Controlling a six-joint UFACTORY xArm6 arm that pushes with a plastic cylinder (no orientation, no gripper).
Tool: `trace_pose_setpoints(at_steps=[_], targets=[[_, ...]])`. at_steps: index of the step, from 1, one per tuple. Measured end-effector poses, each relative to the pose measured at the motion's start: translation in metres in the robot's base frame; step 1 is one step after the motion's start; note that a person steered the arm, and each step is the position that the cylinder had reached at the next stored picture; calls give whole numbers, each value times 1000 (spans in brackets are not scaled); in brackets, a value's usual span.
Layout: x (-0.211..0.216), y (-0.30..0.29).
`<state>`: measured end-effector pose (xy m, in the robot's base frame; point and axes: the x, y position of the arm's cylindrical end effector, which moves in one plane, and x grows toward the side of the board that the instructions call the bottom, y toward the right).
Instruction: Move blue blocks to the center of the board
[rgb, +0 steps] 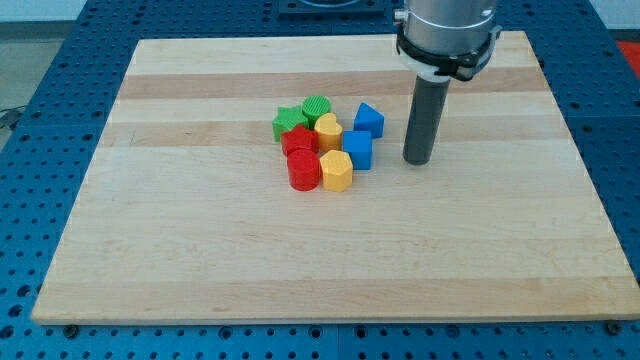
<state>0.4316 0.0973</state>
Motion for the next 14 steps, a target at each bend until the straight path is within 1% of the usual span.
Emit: trace_pose_setpoints(at_steps=[2, 3, 6, 7, 8, 9, 10, 11, 12, 14], targets=[[-14, -14], [-35, -14], [-49, -51], [-56, -55], [-61, -48], [-61, -10], [-56, -7], [-20, -12], [24, -39], [30, -43]])
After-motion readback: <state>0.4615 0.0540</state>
